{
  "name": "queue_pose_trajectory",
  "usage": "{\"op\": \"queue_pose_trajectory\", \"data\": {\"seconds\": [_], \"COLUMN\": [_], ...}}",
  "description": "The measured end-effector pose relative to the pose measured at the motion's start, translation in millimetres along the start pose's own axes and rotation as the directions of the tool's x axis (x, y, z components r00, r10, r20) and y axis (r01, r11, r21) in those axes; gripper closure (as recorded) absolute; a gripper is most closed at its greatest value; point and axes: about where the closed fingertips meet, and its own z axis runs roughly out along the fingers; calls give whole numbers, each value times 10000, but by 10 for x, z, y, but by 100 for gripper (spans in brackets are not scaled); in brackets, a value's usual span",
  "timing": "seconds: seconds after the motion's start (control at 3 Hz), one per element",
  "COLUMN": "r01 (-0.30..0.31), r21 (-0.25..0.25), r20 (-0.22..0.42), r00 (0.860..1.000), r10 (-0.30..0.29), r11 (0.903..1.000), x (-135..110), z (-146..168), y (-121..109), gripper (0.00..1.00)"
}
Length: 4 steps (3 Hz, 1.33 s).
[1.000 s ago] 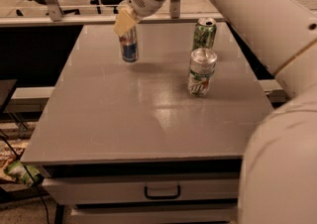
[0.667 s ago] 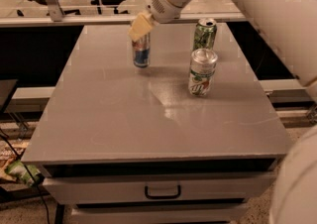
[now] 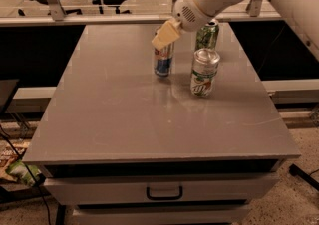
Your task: Move redbull can near 7up can
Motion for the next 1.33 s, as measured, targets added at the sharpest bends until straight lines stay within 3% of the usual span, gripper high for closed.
{"op": "queue_pose_trajectory", "data": {"seconds": [0.33, 0.67, 1.33], "r01": [-140, -327, -431], "r21": [178, 231, 320], "r20": [-195, -304, -102], "r00": [9997, 9990, 9990], "r10": [143, 334, 435], "r11": [9997, 9992, 9986], "x": [191, 367, 423], "z": [-126, -156, -143], "y": [-6, -13, -51], "gripper": [100, 80, 34]}}
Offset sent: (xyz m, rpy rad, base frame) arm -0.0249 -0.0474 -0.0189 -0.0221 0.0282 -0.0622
